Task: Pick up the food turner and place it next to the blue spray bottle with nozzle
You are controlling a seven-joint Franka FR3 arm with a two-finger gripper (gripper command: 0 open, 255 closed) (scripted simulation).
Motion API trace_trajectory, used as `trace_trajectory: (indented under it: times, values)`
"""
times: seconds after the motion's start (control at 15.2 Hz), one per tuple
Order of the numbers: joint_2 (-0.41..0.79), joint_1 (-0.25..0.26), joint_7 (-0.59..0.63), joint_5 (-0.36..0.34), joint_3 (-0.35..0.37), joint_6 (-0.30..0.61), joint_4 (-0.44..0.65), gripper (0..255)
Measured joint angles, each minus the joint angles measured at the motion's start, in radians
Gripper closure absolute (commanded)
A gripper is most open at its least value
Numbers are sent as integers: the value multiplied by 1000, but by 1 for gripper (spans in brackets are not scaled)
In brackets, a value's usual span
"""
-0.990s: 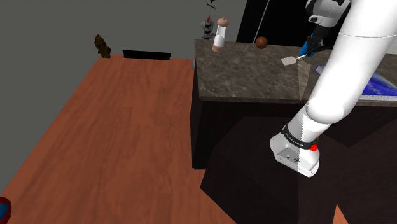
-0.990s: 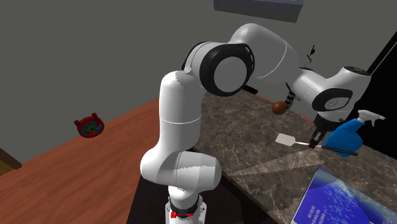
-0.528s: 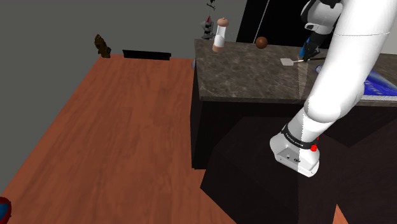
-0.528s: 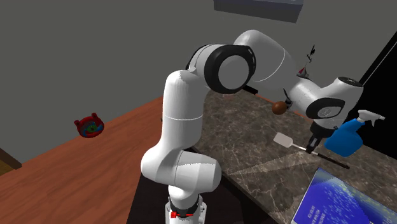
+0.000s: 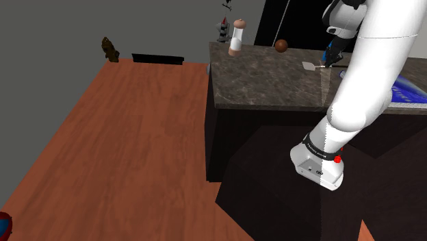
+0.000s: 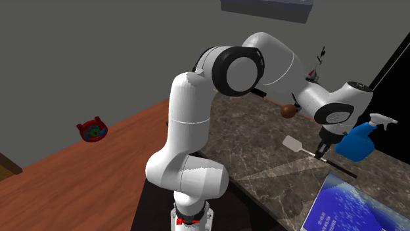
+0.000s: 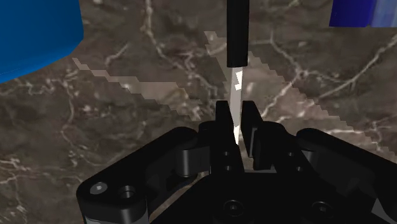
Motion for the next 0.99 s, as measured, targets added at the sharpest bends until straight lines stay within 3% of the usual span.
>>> trace_trajectory:
  times: [0.4, 0.73, 0.99]
  values:
    - [0, 0, 0, 0, 0, 0, 0, 0]
    - [-76, 71, 57, -88, -74, -84, 42, 0]
    - [-89, 85, 68, -103, -85, -96, 46, 0]
